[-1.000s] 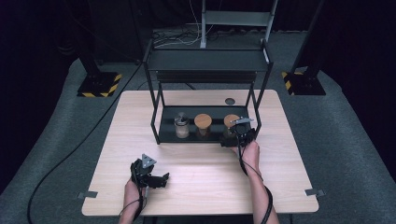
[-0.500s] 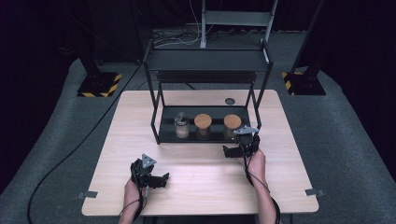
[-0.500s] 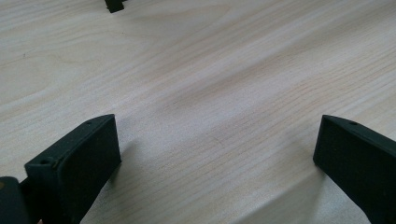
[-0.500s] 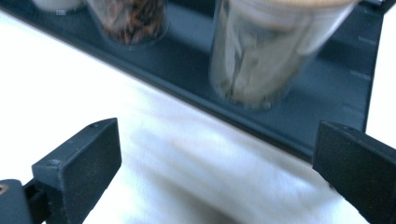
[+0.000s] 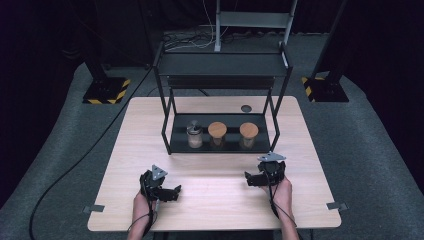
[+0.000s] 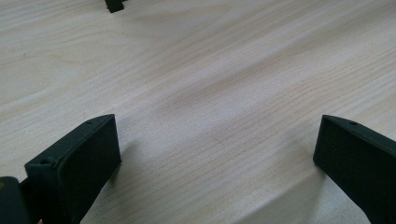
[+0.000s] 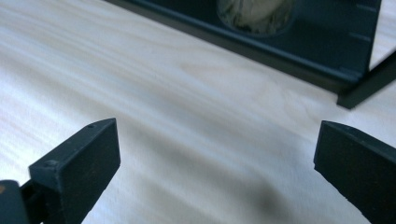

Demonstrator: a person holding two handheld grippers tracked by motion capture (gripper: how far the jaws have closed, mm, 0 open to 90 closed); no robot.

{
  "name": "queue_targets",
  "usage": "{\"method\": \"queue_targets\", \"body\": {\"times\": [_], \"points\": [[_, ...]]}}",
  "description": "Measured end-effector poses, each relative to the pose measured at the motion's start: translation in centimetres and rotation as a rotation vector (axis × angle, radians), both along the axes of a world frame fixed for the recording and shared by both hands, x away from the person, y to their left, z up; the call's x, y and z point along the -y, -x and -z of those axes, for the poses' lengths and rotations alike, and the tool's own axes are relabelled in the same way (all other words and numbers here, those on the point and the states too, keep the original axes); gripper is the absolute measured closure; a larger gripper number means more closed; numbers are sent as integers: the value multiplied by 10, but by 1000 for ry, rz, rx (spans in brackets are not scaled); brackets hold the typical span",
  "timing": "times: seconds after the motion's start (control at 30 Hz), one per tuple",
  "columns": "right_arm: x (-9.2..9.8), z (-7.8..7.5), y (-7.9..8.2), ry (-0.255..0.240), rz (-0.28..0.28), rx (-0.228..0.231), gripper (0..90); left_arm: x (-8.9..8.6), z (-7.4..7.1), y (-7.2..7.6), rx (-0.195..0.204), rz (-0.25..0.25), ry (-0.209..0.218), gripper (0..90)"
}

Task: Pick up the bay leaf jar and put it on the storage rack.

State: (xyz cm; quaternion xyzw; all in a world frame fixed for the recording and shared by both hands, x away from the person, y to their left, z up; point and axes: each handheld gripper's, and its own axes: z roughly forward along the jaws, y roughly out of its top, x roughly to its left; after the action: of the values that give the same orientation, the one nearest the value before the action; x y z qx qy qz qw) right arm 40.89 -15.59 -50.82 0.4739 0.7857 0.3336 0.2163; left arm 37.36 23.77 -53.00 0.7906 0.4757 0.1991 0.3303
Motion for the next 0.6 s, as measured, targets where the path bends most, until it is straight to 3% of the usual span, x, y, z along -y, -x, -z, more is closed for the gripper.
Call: {"method": "queue_targets", "body": {"times": [0.37, 0.6], "points": [[25, 13, 29, -9, 51, -4, 0, 0, 0, 0, 0, 0, 0, 2], [38, 17, 38, -22, 76, -8, 0, 0, 0, 0, 0, 0, 0, 1]]}}
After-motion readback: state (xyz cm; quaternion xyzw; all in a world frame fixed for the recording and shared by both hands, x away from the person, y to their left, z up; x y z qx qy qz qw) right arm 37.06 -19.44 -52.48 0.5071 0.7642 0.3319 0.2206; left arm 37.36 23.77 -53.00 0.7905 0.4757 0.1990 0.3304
